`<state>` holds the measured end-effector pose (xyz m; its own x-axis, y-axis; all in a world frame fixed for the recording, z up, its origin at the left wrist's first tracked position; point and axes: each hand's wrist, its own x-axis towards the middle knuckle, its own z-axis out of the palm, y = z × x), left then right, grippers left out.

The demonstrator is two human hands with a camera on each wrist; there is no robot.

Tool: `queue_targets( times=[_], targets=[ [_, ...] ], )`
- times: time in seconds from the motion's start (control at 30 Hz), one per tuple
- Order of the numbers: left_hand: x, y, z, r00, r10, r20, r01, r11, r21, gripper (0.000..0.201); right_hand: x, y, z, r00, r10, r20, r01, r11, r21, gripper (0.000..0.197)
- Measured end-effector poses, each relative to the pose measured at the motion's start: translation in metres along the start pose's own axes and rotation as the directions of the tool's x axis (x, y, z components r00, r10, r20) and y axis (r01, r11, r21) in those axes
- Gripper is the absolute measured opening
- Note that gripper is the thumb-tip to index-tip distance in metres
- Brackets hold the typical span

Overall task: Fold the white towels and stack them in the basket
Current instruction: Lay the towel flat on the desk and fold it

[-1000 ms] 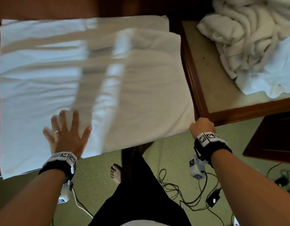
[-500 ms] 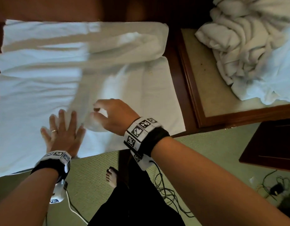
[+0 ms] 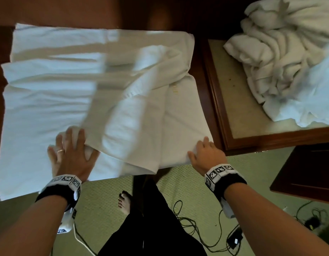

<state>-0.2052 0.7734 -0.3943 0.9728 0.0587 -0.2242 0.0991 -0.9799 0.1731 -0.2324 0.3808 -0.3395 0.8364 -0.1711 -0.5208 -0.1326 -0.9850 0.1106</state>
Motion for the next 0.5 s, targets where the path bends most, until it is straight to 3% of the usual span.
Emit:
queue_targets(
  times=[0.1,0.23,0.3,0.5],
  targets=[
    [0.004,-0.001,-0.008,0.999,-0.019,0.028,0.018,0.999,0.031,0.078,0.014,-0.009,-0.026,0.999,0.033,0.024,-0.032,0.999,-0.043,0.05],
    [0.033,0.009,-0.032,1.0,-0.008,-0.013,0.008,1.0,0.003,0.057,0.055,-0.022,-0.067,0.989,-0.081,-0.124,0.078,0.997,-0.023,0.034],
    [0.054,0.01,-0.041,0.999,0.037,-0.03,-0.038,0.999,-0.025,0.057,0.082,-0.028,-0.079,0.973,-0.143,-0.182,0.151,0.988,0.034,0.03],
    [0.137,0.009,-0.055,0.999,0.046,0.022,-0.046,0.999,0.007,0.069,0.163,-0.035,-0.102,0.95,-0.236,-0.206,0.245,0.969,0.02,0.047]
  ],
)
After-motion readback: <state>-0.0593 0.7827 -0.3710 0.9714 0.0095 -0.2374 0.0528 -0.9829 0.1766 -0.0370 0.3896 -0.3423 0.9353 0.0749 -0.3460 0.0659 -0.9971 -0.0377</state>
